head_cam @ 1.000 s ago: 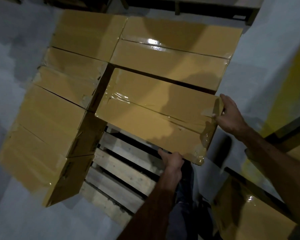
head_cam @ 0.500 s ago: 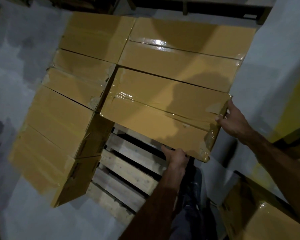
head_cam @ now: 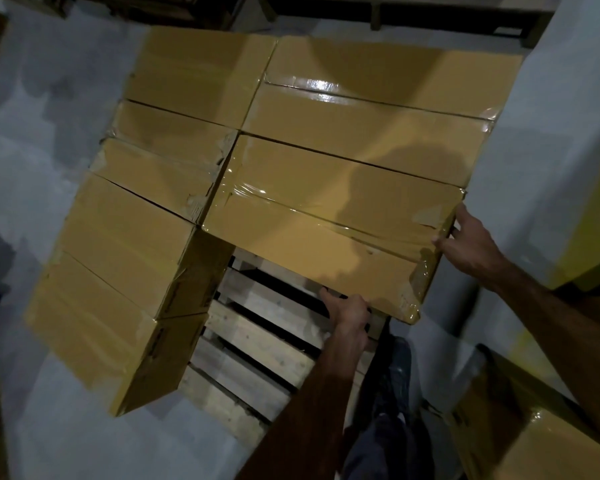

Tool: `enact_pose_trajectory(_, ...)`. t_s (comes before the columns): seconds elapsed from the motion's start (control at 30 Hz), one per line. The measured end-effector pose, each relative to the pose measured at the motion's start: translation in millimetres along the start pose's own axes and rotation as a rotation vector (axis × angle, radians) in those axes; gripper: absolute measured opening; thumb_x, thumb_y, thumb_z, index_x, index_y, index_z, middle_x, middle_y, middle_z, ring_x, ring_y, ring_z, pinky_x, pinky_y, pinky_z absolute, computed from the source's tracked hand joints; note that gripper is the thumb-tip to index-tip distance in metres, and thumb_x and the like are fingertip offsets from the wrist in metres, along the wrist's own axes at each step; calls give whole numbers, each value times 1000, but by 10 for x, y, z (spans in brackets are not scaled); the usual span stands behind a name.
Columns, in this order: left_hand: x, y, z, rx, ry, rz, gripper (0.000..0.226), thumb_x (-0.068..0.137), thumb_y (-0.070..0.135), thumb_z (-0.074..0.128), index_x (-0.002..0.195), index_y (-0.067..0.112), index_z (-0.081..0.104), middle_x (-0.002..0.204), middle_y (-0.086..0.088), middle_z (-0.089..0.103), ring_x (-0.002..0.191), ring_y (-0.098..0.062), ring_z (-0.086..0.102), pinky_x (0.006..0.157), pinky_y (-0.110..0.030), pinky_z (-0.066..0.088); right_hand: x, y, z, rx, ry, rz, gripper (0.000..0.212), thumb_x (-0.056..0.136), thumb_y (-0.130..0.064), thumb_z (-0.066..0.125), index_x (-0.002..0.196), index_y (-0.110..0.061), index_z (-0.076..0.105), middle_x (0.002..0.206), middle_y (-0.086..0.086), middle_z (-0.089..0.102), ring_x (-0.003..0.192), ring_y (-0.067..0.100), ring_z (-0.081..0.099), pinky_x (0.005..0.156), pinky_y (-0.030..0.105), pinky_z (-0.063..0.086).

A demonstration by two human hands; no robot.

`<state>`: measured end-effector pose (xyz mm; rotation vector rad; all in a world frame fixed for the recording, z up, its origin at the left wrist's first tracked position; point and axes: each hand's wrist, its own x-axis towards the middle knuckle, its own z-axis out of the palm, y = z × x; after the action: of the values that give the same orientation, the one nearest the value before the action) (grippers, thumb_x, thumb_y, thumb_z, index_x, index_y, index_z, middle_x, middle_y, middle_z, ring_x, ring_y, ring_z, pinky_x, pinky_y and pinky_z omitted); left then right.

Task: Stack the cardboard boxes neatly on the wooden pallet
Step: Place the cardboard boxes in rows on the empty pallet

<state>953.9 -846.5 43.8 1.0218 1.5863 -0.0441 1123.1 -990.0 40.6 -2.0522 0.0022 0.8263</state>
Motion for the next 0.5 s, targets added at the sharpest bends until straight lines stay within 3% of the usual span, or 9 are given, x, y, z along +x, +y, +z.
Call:
enact_pose_trajectory(0.13,42,-12,-7,15,-13,-2,98,96,-14,47,166,40,5,146,-5,47,85,-18,60,69,-35,53,9,-21,-18,-44,-6,6,49,95,-6,68,136,-19,46,121,7,63,109,31,63,99,52,56)
enact_pose_trajectory(0.3,95,-33,-17,-11,6,-11,94,98,-13,44,167,38,6,127,-6,56,74,-18,58,67,-34,51,-17,-27,12,-65,-22,11,52,95,-5,68,139,-16,44,119,10,62,104,28,60,98,49,55)
enact_pose_trajectory(0.37,107,-36,-17,-21,13,-11,93,97,-12,44,167,38,8,138,-12,55,76,-20,60,66,-33,52,-26,-17,23,-89,-21,14,47,95,-5,68,135,-13,44,118,13,61,102,28,59,95,48,55)
enact_pose_trajectory(0.5,103,-35,-21,-5,20,16,100,95,-12,49,166,43,4,159,-12,41,105,-27,66,61,-30,55,-54,-21,41,-105,-23,17,38,96,-6,67,129,-11,48,116,13,62,102,28,58,97,51,55)
